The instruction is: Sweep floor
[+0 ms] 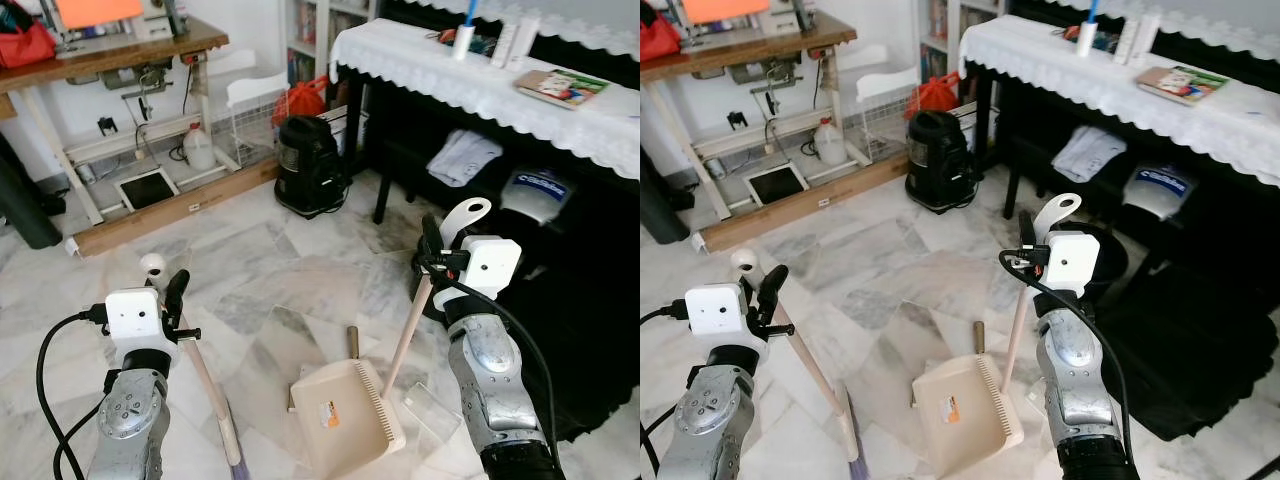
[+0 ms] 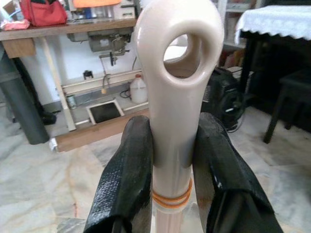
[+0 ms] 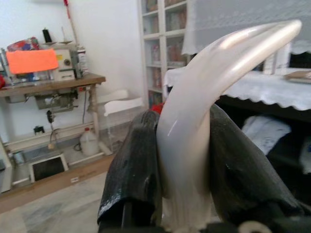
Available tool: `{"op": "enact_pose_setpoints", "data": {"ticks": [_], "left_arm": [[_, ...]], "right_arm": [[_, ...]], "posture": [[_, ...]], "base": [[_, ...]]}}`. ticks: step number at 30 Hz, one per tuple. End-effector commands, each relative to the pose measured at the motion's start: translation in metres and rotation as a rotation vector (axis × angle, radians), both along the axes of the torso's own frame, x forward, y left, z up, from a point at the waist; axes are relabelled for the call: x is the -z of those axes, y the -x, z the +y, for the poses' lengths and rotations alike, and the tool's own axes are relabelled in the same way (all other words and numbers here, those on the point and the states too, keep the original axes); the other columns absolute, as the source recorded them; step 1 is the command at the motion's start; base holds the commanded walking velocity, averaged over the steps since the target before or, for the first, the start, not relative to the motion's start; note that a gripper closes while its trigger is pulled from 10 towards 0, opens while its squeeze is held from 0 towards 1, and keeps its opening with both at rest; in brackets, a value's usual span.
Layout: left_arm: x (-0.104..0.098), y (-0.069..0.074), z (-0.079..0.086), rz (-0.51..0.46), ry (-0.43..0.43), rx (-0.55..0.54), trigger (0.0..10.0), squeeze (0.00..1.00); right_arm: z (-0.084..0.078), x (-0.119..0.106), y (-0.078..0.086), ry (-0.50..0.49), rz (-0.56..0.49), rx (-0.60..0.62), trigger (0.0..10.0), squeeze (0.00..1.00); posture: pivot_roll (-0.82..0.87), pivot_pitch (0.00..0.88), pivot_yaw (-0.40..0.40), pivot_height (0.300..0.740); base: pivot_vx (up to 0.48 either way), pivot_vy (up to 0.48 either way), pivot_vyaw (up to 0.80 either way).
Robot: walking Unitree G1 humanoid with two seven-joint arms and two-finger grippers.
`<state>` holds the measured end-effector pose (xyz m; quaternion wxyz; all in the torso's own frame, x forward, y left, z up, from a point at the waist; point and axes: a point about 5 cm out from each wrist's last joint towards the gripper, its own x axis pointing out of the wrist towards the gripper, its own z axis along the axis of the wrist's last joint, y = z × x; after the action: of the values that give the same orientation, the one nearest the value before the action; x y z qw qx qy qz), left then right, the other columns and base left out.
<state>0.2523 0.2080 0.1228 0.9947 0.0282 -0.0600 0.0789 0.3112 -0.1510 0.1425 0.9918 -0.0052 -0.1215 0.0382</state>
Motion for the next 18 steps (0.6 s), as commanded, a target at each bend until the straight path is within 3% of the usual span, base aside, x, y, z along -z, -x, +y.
{"op": "enact_pose_setpoints", "data": {"ticks": [1, 18], "left_arm": [[-0.0114, -0.0012, -0.0006, -0.044, -0.02, 0.008, 10.0, 0.0], [-0.0129, -0.0023, 0.0005, -0.046, -0.027, 0.012, 10.0, 0.0]], "right_arm": [[-0.0018, -0.0104, -0.0007, -0.005, -0.043, 0.004, 10.0, 0.0], [-0.0025, -0.0055, 0.002, -0.013, -0.031, 0.019, 10.0, 0.0]], "posture": [[-0.01, 0.057, -0.003, 0.74], [-0.01, 0.063, 0.004, 0.74]], "base": [[0.412, 0.0, 0.0], [0.404, 0.0, 0.0]]}}
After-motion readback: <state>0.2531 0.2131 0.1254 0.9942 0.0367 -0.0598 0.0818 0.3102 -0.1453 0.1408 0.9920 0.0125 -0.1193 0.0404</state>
